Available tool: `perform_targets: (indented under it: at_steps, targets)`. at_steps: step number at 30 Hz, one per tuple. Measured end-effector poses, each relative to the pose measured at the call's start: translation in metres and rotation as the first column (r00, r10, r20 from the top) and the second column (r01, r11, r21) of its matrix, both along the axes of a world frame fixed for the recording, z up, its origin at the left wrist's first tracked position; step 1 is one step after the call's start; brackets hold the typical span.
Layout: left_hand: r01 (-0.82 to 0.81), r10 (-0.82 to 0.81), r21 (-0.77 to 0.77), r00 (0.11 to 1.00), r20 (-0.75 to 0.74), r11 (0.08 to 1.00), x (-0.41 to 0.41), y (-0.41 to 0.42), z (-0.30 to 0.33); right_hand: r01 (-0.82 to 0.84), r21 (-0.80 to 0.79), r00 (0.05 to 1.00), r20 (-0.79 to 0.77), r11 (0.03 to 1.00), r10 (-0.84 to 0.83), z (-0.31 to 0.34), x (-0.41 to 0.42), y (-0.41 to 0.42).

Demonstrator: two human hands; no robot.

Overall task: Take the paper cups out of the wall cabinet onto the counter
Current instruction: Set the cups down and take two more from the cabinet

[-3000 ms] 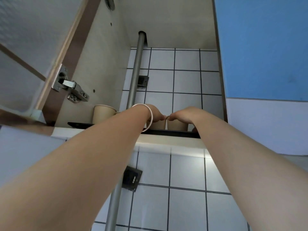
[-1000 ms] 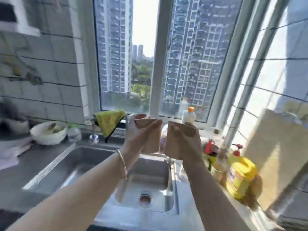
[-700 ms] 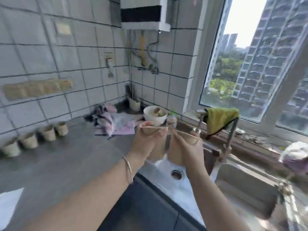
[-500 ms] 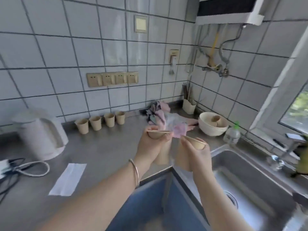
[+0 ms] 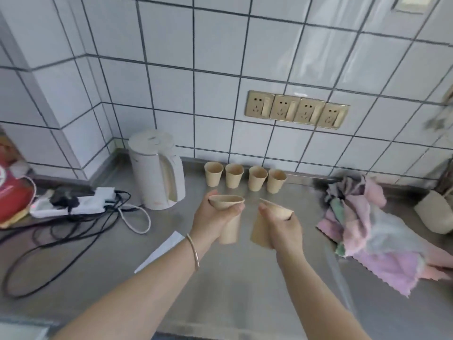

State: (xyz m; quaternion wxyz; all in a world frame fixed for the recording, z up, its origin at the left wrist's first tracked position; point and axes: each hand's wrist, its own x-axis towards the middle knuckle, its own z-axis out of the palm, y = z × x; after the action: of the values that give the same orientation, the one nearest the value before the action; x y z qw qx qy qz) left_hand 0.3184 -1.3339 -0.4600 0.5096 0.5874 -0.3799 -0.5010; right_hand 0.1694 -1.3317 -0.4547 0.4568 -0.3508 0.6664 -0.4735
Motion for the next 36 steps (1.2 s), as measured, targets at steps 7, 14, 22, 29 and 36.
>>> perform_targets:
  at_steps: [7, 14, 22, 29, 36]
  targets:
    - [-0.030, 0.027, 0.064, 0.999, 0.039, 0.998, 0.037, -0.087, -0.041, -0.072, 0.047, 0.997, -0.007, 0.996, 0.072, -0.034, 0.041, -0.089]
    - [-0.090, 0.075, 0.041, 0.961, 0.267, 0.995, 0.054, -0.160, -0.093, -0.126, 0.048, 0.979, -0.158, 0.991, 0.132, -0.082, 0.060, -0.159]
    - [-0.192, 0.142, 0.103, 0.919, 0.368, 0.976, 0.054, -0.191, -0.145, -0.164, 0.137, 0.946, -0.257, 0.977, 0.195, -0.125, 0.056, -0.200]
    - [-0.251, 0.192, 0.091, 0.889, 0.415, 0.964, 0.046, -0.198, -0.163, -0.195, 0.158, 0.925, -0.299, 0.968, 0.235, -0.146, 0.056, -0.215]
    - [-0.254, 0.206, 0.083, 0.904, 0.374, 0.964, 0.043, -0.195, -0.169, -0.212, 0.178, 0.911, -0.319, 0.961, 0.260, -0.157, 0.055, -0.217]
